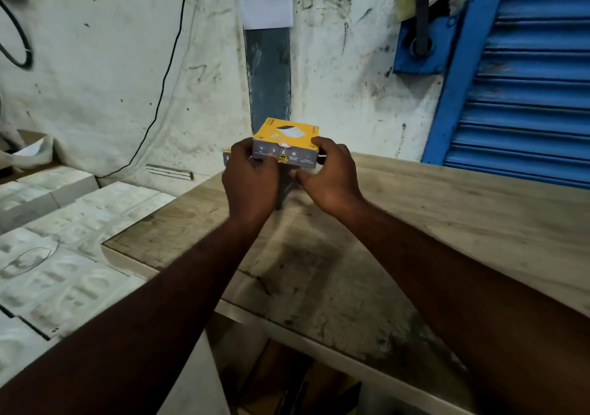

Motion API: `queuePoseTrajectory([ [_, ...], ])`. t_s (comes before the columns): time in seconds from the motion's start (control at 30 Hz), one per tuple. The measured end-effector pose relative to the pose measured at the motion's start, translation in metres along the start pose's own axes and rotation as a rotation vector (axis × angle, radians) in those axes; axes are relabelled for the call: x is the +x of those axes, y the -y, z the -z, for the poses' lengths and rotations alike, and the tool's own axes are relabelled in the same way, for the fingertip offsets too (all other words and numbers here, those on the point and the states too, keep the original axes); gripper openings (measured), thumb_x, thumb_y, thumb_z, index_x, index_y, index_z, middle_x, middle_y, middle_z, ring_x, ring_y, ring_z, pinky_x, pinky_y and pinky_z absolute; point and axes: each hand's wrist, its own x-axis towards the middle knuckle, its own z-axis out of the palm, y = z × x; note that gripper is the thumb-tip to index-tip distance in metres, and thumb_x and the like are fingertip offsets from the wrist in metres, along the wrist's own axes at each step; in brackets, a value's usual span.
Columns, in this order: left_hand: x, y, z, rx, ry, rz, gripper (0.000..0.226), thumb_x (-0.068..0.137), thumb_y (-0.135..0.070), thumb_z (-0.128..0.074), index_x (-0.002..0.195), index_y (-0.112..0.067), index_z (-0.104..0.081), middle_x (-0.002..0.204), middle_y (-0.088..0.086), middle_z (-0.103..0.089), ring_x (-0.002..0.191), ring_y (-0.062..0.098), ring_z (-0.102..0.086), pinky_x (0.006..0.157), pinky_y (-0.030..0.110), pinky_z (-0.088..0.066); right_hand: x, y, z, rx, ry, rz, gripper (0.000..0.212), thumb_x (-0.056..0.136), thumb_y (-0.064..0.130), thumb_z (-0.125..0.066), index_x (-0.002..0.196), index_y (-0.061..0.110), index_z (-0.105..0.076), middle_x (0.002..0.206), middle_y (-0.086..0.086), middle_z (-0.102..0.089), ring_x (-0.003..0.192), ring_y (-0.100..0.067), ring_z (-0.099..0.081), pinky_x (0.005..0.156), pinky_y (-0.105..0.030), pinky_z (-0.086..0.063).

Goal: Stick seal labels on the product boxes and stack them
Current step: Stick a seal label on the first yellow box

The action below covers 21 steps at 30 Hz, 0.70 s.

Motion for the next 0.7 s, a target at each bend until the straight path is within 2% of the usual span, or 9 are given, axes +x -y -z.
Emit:
queuePoseTrajectory([
  [0.17,-0.022,-0.024,-0.022,-0.048,0.013,-0.009,0.018,0.093,-0.027,-0.064,0.109,-0.018,-0.062,0.1,-0.01,-0.063,0.098,0.012,-0.06,0.093,0.033,-0.048,-0.017,-0.027,0.032,0.106,-0.134,0.0,0.064,0.07,0.007,-0.088,0.128,0.012,-0.062,0.124,-0.014,-0.057,0.104,-0.021,-0.065,0.096,-0.03,-0.054],
  [0.33,-0.045,-0.029,-0.05,-0.175,0.115,0.143,0.033,0.078,-0.062,-0.063,0.087,-0.029,-0.063,0.094,-0.008,-0.072,0.094,0.018,-0.07,0.089,0.049,-0.057,-0.03,-0.059,0.079,0.141,-0.233,0.007,0.054,0.068,0.003,-0.089,0.11,0.025,-0.062,0.119,-0.012,-0.061,0.098,-0.017,-0.068,0.074,-0.01,-0.052],
  [0.4,-0.062,-0.035,-0.063,-0.256,0.186,0.195,0.031,0.085,-0.054,-0.067,0.089,-0.023,-0.065,0.095,-0.002,-0.072,0.092,0.018,-0.072,0.084,0.046,-0.06,-0.036,-0.073,0.1,0.149,-0.243,0.011,0.055,0.068,0.004,-0.089,0.11,0.026,-0.062,0.118,-0.013,-0.062,0.101,-0.017,-0.068,0.072,-0.007,-0.05],
  [0.5,-0.09,-0.042,-0.089,-0.381,0.266,0.25,0.033,0.093,-0.035,-0.07,0.095,-0.003,-0.063,0.1,0.013,-0.071,0.085,0.016,-0.075,0.075,0.035,-0.062,-0.045,-0.093,0.136,0.108,-0.28,0.015,0.055,0.067,0.008,-0.09,0.111,0.027,-0.061,0.117,-0.013,-0.064,0.1,-0.016,-0.068,0.074,-0.008,-0.05],
  [0.63,-0.119,-0.048,-0.12,-0.484,0.376,0.377,0.035,0.093,-0.036,-0.07,0.092,-0.003,-0.059,0.105,0.018,-0.07,0.093,0.02,-0.074,0.072,0.031,-0.061,-0.058,-0.111,0.183,0.044,-0.306,0.011,0.055,0.067,0.008,-0.091,0.109,0.027,-0.062,0.118,-0.011,-0.061,0.101,-0.015,-0.066,0.08,-0.012,-0.054],
  [0.7,-0.128,-0.051,-0.133,-0.521,0.428,0.435,0.033,0.093,-0.035,-0.07,0.089,-0.005,-0.055,0.107,0.019,-0.069,0.094,0.023,-0.074,0.071,0.032,-0.061,-0.066,-0.115,0.202,0.029,-0.297,0.033,0.052,0.068,0.008,-0.091,0.109,0.025,-0.063,0.118,-0.011,-0.059,0.103,-0.013,-0.066,0.079,-0.009,-0.052],
])
